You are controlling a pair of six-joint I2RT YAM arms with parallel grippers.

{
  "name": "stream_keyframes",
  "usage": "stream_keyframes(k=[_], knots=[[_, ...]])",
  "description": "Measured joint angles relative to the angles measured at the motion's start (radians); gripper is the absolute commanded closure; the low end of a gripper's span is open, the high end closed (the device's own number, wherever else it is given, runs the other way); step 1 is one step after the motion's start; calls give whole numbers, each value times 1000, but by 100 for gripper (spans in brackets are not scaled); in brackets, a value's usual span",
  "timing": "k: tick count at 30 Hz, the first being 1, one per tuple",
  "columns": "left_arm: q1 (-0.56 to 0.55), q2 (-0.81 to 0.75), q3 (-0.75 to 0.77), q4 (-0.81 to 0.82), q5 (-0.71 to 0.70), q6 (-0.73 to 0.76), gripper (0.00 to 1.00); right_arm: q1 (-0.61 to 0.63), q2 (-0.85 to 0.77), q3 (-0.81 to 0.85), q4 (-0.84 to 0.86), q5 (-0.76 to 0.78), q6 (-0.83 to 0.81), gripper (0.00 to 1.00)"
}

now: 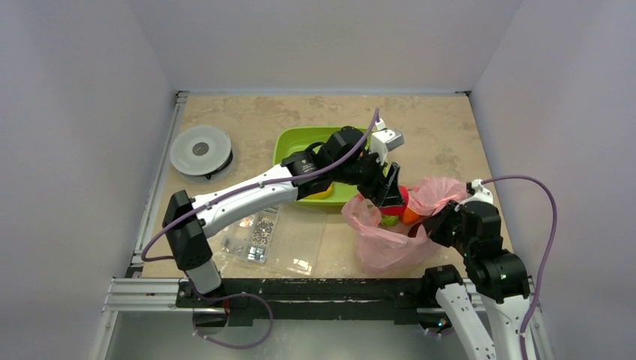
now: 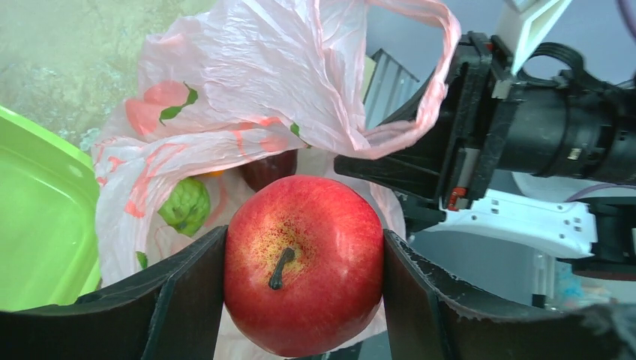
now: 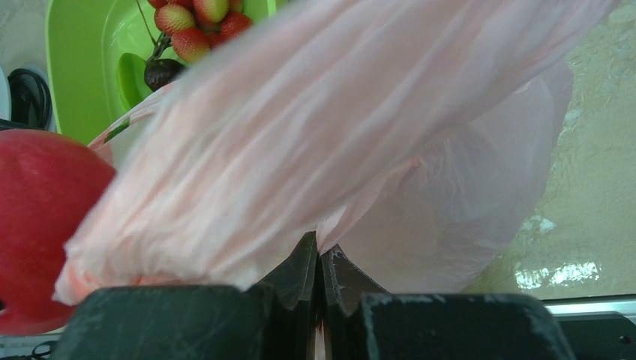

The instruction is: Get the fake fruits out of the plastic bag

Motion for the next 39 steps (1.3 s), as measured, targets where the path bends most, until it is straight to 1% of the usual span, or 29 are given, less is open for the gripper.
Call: stream_keyframes(k=[4, 8, 11, 15, 18, 20, 23, 25, 27, 29, 31, 33, 39], knots=[[35, -32, -32, 34, 57, -45, 100, 0, 0, 0, 0, 2, 0, 100], [95, -49, -32, 14, 49, -81, 100, 0, 0, 0, 0, 2, 0, 100], [160, -59, -32, -46, -37, -97, 100, 0, 0, 2, 0, 2, 0, 100], [247, -59, -35, -167, -236, -95, 100, 0, 0, 2, 0, 2, 0, 100], [284, -54, -45, -220, -348, -67, 100, 0, 0, 2, 0, 2, 1, 100], [293, -37, -45, -248, -404, -35, 95, 0, 0, 2, 0, 2, 1, 100], [292, 22, -36, -298, -486, 14, 80, 0, 0, 2, 0, 2, 1, 100], [292, 74, -24, -326, -513, 39, 73, 0, 0, 4, 0, 2, 1, 100], [294, 145, -11, -353, -527, 62, 63, 0, 0, 7, 0, 2, 1, 100], [296, 202, -3, -370, -527, 74, 46, 0, 0, 8, 0, 2, 2, 100], [298, 244, -3, -388, -524, 82, 32, 0, 0, 8, -1, 2, 3, 100], [298, 247, 4, -381, -523, 89, 27, 0, 0, 9, -1, 2, 3, 100], [298, 238, 4, -406, -516, 108, 21, 0, 0, 23, -2, 2, 3, 100]])
